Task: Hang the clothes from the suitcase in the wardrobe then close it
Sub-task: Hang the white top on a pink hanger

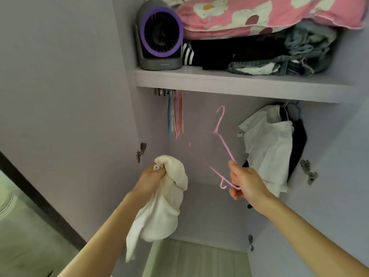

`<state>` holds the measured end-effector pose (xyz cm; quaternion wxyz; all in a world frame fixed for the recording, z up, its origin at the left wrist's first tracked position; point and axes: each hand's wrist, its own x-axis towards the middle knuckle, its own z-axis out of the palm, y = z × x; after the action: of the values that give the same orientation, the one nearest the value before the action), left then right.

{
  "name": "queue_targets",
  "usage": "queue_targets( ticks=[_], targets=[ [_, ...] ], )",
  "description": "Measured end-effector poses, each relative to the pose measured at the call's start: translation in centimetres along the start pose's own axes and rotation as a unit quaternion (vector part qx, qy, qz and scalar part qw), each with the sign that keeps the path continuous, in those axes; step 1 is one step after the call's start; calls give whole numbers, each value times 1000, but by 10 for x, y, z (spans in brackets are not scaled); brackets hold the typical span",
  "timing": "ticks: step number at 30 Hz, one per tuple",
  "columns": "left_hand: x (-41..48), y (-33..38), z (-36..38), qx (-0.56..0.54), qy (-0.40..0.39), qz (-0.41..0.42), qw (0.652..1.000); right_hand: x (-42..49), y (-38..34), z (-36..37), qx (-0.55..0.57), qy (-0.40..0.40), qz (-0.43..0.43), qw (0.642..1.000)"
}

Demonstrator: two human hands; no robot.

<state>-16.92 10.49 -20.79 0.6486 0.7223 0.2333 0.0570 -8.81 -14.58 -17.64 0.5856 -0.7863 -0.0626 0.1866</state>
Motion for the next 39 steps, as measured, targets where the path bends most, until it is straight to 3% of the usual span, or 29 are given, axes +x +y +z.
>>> queue_targets(
  ticks=[5, 10, 15, 17, 20, 23, 25, 29, 33, 35, 37, 39],
  targets=[
    [-25, -19, 59, -130, -50, -150, 979, -54, 40, -12, 45, -89, -8, 995],
    [-43, -29, 79, -177, -103, -194, 959, -77, 79, -23, -19, -64, 8, 998],
    [-54, -21, 85, -170, -104, -157, 967, -98, 102, -29, -164, -86, 21, 983],
    [-54, -17, 81, -118, -123, -122, 978, -98, 102, -30, -149, -90, -14, 985],
    [-58, -11, 73, 26, -215, -57, 975, -89, 87, -31, 34, -77, -49, 995],
    [-66, -7, 73, 177, -247, 19, 952, -76, 56, -34, 279, -39, -39, 959],
    [-67, -6, 73, 230, -246, 62, 939, -70, 39, -35, 334, -12, -18, 942],
    [-63, 0, 67, 316, -187, 127, 922, -71, 36, -34, 204, 89, -56, 973],
    [-62, 11, 60, 280, -169, 149, 933, -85, 47, -7, 30, -51, -108, 992],
    [-60, 18, 59, 268, -173, 157, 935, -84, 52, 12, -6, -61, -109, 992],
    [-59, 22, 52, 268, -175, 155, 935, -77, 53, 22, 22, -11, -111, 993],
    [-56, 21, 35, 311, -154, 137, 928, -65, 53, 17, 74, 89, -87, 989]
  ],
)
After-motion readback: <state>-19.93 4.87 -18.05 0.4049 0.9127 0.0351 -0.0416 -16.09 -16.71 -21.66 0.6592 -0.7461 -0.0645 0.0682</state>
